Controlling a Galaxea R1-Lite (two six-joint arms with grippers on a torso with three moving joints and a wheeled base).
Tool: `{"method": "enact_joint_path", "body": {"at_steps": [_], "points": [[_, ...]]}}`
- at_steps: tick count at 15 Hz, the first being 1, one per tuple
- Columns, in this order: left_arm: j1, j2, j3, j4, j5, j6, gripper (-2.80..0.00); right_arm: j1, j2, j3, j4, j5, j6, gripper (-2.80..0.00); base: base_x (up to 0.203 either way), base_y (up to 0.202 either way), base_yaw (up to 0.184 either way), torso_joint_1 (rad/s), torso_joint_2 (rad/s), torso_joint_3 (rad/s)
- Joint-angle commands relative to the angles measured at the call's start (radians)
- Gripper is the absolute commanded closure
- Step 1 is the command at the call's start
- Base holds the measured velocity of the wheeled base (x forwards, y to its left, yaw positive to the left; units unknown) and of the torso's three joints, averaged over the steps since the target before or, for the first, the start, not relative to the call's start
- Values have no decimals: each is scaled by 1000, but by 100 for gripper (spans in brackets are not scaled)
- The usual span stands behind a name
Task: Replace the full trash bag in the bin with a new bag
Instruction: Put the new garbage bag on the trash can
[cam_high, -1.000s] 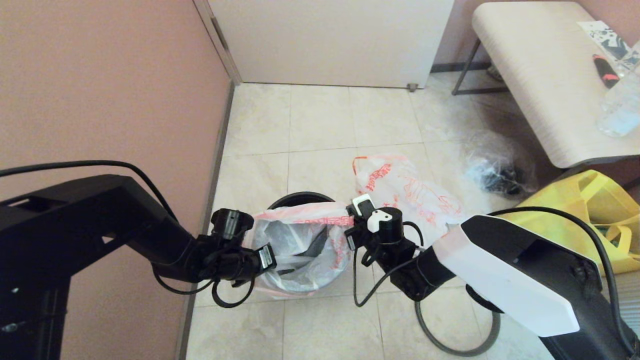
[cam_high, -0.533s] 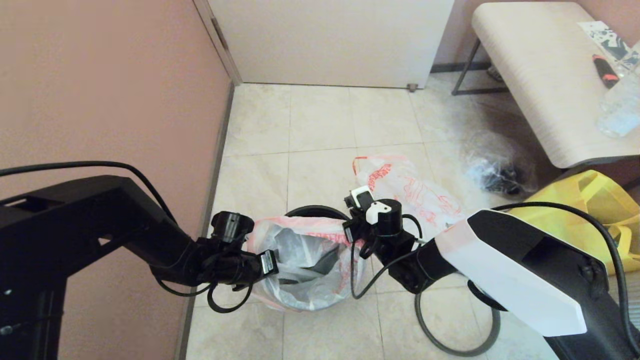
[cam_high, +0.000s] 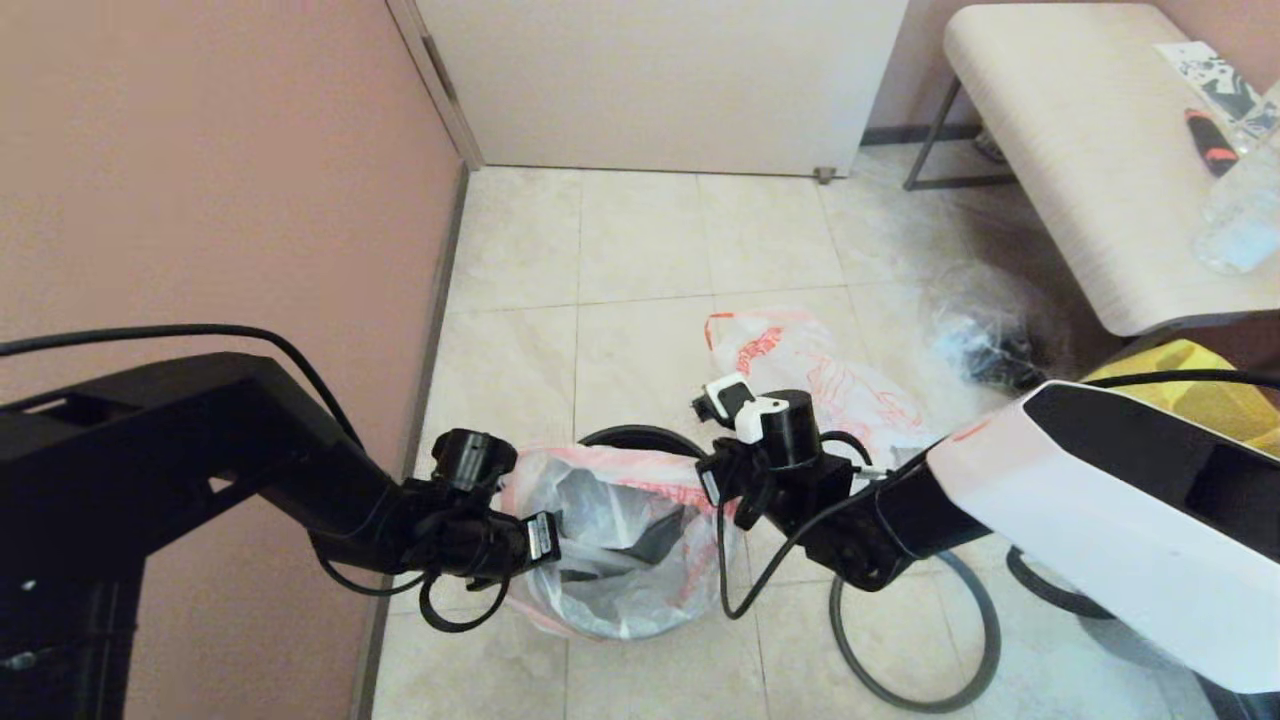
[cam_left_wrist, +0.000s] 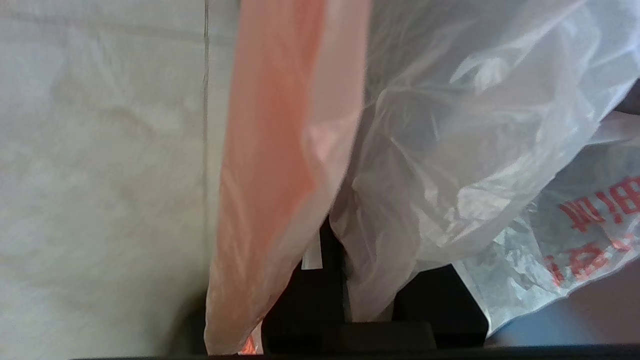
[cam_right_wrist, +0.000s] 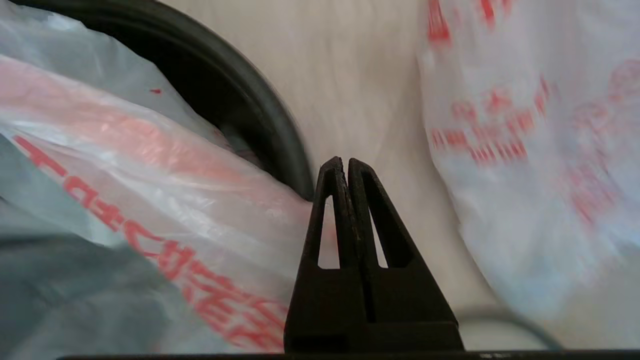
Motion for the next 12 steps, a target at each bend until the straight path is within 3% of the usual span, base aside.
{"method": "enact_joint_path", "body": {"at_steps": [1,4,6,7,12], "points": [[-12,8,-4,71,-4,50,0,29,-71,28,25,-14,-22,0,0,0,0,0,0,0],[-30,15,-3,174,-8,158,0,76,-70,25,49,-14,-52,0,0,0,0,0,0,0],[-42,17,3,186,-7,176,0,121,-45,3,66,-16,-65,0,0,0,0,0,0,0],[-42,17,7,184,-7,182,0,131,-37,-4,66,-17,-75,-280,0,0,0,0,0,0],[-51,12,30,176,-7,212,0,187,-27,19,71,3,-87,-280,0,0,0,0,0,0]]}}
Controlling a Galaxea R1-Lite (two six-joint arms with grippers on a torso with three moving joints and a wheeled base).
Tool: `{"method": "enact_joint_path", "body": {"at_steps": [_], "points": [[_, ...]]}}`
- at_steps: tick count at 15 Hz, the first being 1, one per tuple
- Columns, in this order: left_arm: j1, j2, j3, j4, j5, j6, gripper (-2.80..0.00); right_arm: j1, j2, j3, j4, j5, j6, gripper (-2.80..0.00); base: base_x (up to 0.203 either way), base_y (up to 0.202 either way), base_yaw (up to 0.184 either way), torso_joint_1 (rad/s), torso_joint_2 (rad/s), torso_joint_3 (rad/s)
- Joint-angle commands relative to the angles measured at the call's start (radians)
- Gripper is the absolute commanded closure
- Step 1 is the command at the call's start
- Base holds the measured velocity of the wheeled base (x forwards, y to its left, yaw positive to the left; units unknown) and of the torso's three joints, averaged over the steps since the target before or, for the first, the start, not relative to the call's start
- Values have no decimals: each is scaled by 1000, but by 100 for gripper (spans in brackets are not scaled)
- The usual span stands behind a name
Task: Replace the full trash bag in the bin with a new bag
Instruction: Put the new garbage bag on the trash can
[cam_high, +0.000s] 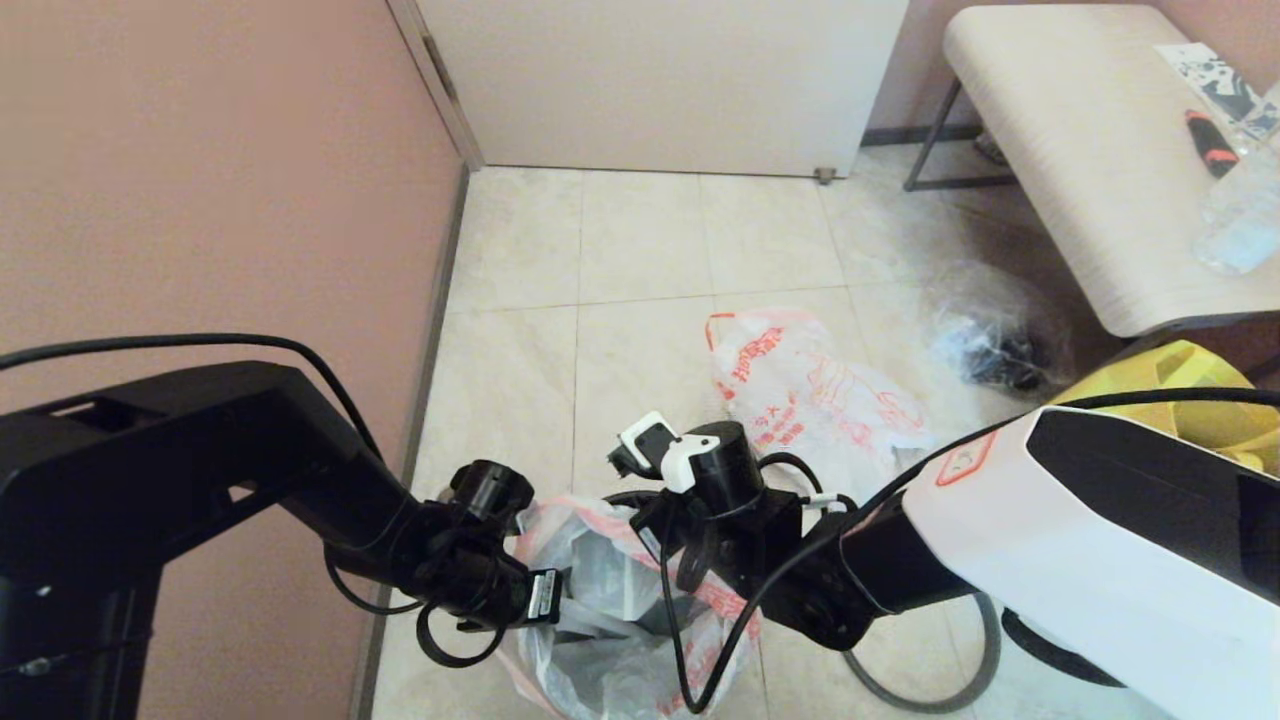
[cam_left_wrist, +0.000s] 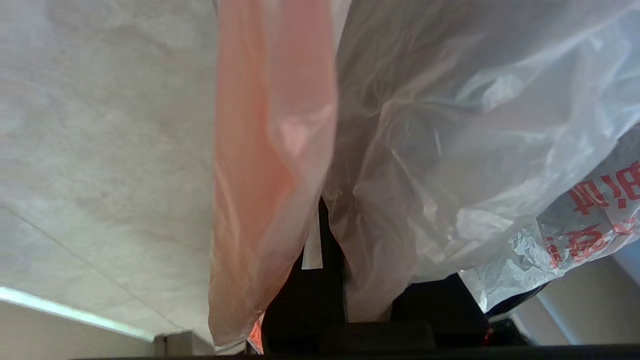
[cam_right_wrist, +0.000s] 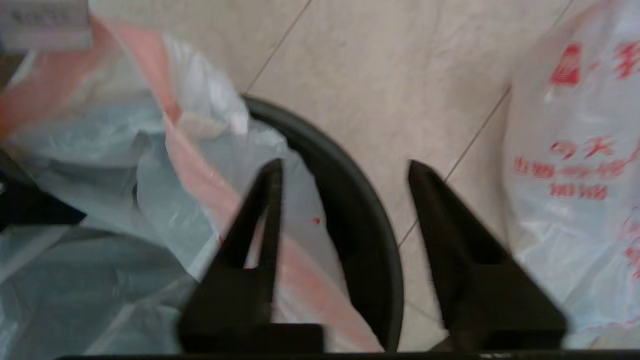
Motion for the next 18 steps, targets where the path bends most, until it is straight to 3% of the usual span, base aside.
{"method": "enact_joint_path", "body": {"at_steps": [1,7,10,11,12,18], "points": [[-4,0,6,-4,-1,-1,0,25,6,20,-4,12,-3,-280,0,0,0,0,0,0],[-4,0,6,-5,-1,-1,0,67,22,95,-9,49,-27,-280,0,0,0,0,0,0],[-4,1,8,-6,-1,2,0,34,36,89,-8,149,-46,-280,0,0,0,0,0,0],[-3,3,6,-5,0,6,0,17,43,82,-9,197,-66,-231,0,0,0,0,0,0],[-3,3,6,-5,-3,18,0,3,50,61,-9,231,-83,0,0,0,0,0,0,0],[-1,3,8,-7,-4,24,0,-16,60,33,6,296,-109,0,0,0,0,0,0,0]]}}
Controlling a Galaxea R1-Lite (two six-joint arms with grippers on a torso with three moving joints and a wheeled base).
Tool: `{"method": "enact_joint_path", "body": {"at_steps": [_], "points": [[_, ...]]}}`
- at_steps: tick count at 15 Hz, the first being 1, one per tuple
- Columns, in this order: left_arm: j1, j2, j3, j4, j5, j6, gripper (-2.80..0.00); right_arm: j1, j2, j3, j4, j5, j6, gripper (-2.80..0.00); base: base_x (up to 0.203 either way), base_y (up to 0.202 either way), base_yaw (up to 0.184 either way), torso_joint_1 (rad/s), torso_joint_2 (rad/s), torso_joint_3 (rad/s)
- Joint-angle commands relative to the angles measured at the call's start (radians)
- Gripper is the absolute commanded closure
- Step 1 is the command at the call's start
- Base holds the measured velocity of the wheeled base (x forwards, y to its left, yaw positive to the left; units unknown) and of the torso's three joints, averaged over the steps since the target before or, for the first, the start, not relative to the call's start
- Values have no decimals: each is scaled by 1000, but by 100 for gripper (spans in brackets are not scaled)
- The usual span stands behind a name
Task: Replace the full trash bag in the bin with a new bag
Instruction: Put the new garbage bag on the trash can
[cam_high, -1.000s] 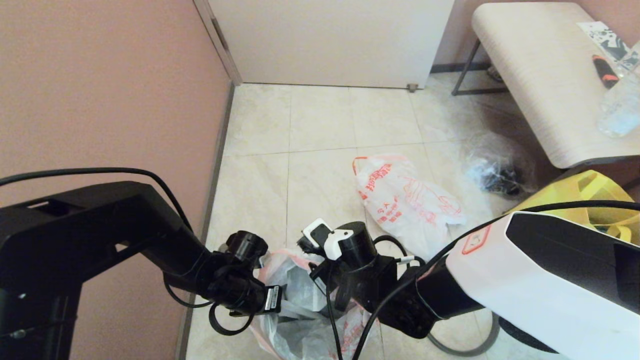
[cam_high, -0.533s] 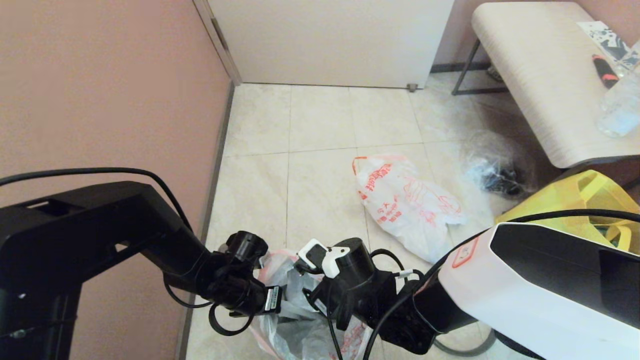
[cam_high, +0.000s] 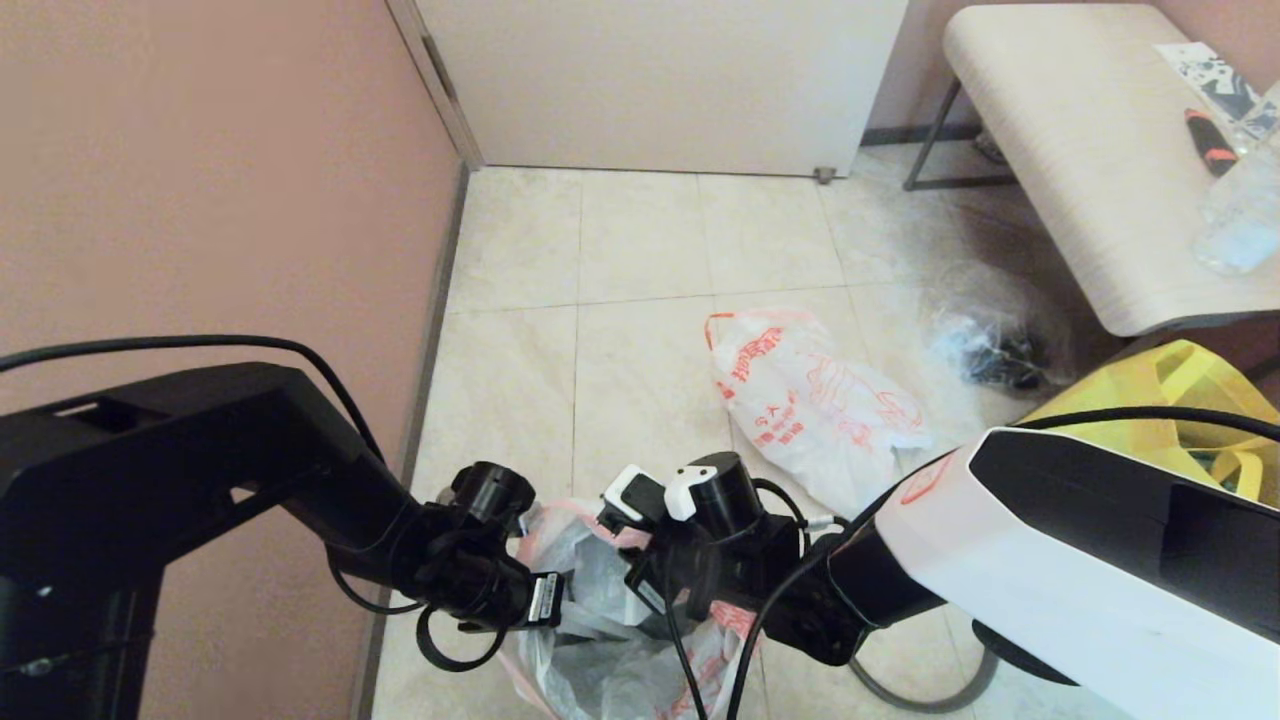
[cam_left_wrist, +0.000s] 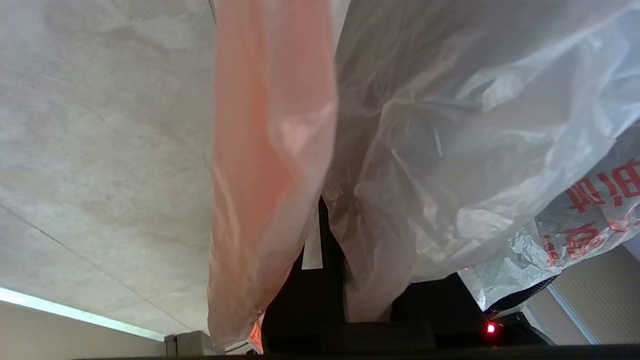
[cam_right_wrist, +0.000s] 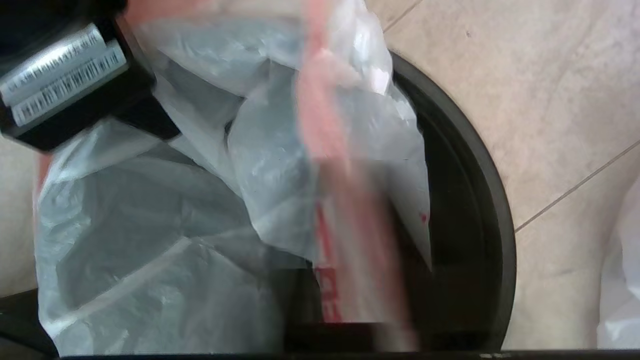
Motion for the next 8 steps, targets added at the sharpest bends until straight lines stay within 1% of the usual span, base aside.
{"method": "enact_joint_path", "body": {"at_steps": [1,5,6,8], "points": [[0,2,1,-2,-1,-3,0,2,-5,10,22,8,-2,0,0,0,0,0,0,0],[0,1,0,-3,-1,-5,0,3,-76,18,140,81,4,0,0,0,0,0,0,0],[0,2,0,-3,-1,-5,0,-1,-99,19,163,88,9,0,0,0,0,0,0,0],[0,2,0,-3,-1,-5,0,-9,-130,23,203,92,47,0,0,0,0,0,0,0]]}}
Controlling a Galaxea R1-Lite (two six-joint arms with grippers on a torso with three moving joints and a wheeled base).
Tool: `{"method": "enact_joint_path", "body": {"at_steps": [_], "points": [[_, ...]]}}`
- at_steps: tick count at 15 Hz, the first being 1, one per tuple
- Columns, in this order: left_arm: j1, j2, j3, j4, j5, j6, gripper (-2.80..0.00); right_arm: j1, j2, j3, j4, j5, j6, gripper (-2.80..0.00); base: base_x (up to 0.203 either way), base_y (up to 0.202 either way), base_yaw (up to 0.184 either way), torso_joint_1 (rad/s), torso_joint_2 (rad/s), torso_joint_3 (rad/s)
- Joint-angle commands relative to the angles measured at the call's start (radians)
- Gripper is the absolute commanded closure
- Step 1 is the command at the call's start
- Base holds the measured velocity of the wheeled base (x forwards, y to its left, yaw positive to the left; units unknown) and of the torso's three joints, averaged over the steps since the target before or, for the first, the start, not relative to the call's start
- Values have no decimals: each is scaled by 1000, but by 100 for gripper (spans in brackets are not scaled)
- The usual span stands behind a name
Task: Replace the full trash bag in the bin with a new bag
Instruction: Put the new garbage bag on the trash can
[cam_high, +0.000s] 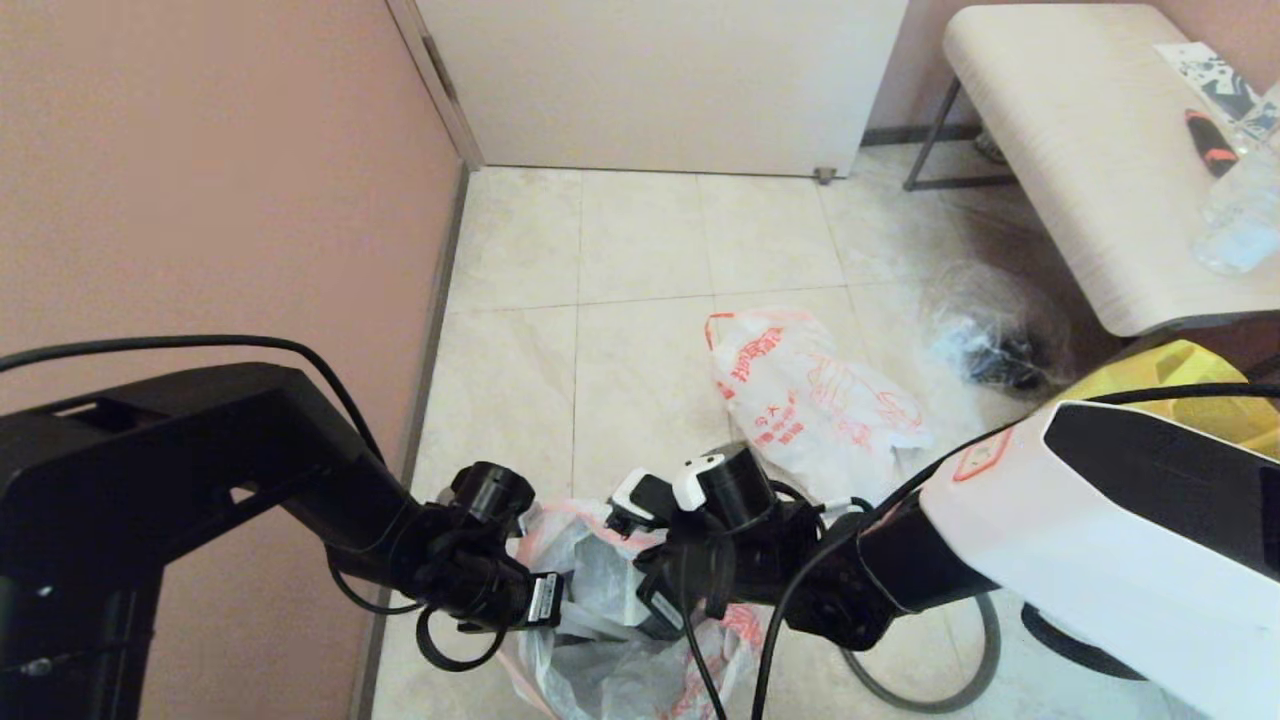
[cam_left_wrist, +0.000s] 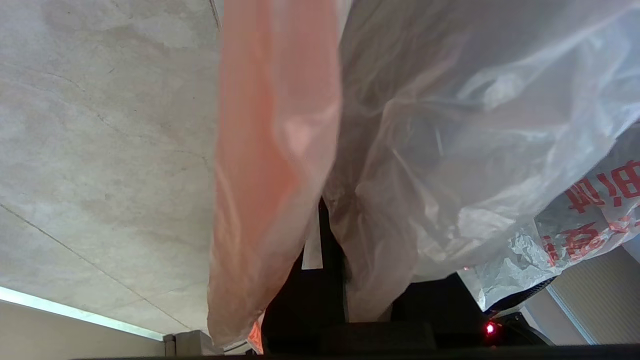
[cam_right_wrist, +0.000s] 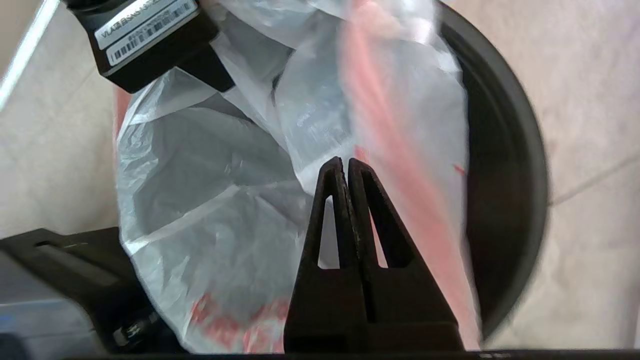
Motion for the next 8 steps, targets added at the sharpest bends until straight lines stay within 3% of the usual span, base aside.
{"method": "enact_joint_path", "body": {"at_steps": [1,4,5,6,8], "points": [[0,2,0,-1,1,-2,0,-5,-41,3,25,0,8,0,0,0,0,0,0,0],[0,2,0,-1,-1,-2,0,-6,-32,-3,23,0,-6,0,0,0,0,0,0,0],[0,2,0,-1,1,-2,0,-12,-24,-3,20,7,-32,-280,0,0,0,0,0,0],[0,2,0,-1,1,-2,0,-20,-15,-18,20,18,-74,-280,0,0,0,0,0,0],[0,2,0,-1,-1,-2,0,-28,23,-68,22,26,-75,-280,0,0,0,0,0,0]]}}
